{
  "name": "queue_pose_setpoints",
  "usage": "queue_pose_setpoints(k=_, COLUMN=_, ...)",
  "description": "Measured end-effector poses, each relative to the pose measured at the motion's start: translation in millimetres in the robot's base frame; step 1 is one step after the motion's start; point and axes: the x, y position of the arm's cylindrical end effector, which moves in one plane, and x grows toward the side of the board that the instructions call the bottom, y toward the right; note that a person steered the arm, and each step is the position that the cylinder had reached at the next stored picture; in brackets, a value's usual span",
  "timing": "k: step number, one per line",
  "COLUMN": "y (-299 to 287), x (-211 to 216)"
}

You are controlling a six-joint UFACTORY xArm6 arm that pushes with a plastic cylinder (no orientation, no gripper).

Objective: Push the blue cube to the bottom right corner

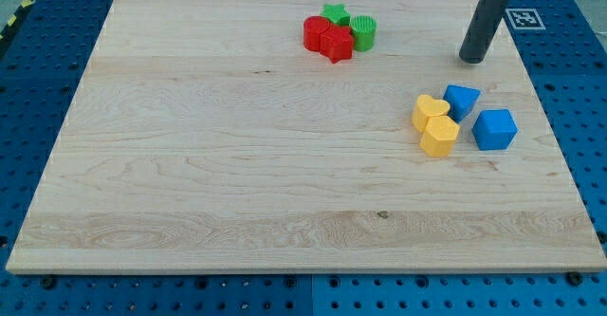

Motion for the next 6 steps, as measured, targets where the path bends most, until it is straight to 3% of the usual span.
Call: queue_pose_setpoints(k=6, y=-6.6, x=-2.2)
